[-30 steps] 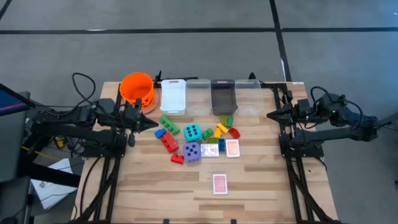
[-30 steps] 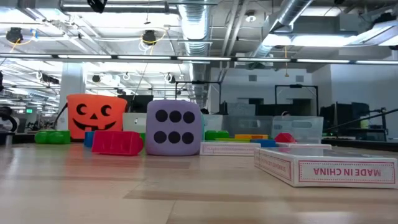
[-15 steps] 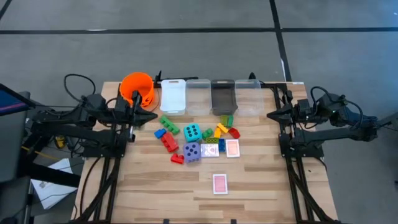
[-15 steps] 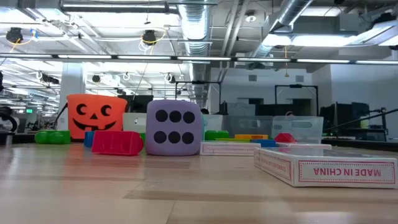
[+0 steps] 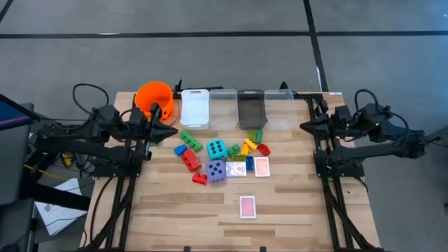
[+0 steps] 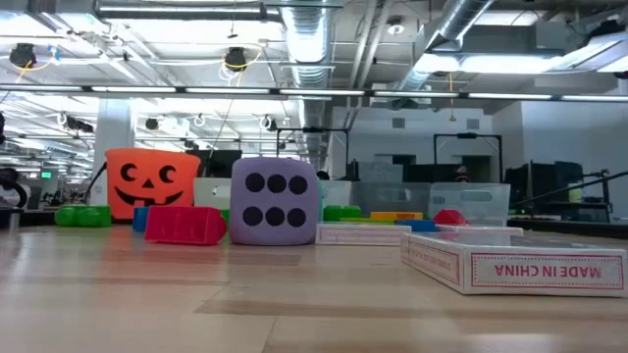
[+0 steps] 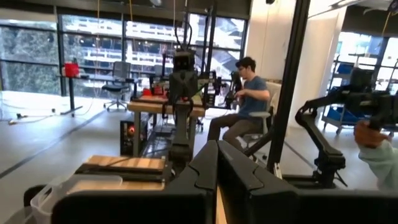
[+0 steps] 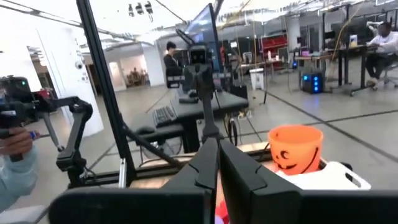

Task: Pick & Place Toys
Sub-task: Put the purple dice into the left transparent bin

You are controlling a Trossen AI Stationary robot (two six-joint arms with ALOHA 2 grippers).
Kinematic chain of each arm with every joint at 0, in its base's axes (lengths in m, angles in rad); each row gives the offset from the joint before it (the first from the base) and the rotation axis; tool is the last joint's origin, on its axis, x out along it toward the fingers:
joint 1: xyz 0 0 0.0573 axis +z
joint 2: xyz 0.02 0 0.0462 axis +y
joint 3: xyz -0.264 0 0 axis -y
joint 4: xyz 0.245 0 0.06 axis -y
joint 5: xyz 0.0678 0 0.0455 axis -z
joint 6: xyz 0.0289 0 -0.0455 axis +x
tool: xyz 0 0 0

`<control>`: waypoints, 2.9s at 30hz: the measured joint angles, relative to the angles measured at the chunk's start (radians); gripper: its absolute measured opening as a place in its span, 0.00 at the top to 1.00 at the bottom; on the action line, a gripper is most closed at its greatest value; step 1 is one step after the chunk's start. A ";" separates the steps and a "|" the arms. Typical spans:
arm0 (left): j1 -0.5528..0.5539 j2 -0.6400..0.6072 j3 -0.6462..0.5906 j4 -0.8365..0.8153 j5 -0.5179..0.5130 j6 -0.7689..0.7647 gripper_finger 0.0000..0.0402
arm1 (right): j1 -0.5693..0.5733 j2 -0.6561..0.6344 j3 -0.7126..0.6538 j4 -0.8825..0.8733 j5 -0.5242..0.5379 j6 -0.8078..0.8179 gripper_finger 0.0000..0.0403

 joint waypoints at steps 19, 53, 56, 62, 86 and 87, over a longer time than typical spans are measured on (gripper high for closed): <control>0.000 0.251 -0.001 0.054 -0.002 0.000 1.00 | -0.002 0.190 -0.004 0.056 0.247 -0.161 0.97; 0.002 0.078 0.000 0.132 -0.223 0.113 1.00 | -0.142 0.744 -0.500 1.068 -0.028 -0.063 0.56; 0.002 0.088 -0.001 0.133 -0.223 0.109 1.00 | -0.143 0.809 -0.572 1.244 -0.032 -0.043 0.54; 0.002 0.108 0.000 0.129 -0.223 0.108 1.00 | -0.116 0.940 -0.585 1.311 -0.059 -0.047 0.52; 0.002 0.192 -0.001 0.210 -0.223 0.106 1.00 | -0.082 1.296 -0.420 1.442 -0.164 -0.075 0.10; 0.002 0.192 -0.001 0.210 -0.223 0.106 1.00 | -0.080 1.296 -0.420 1.446 -0.163 -0.074 0.06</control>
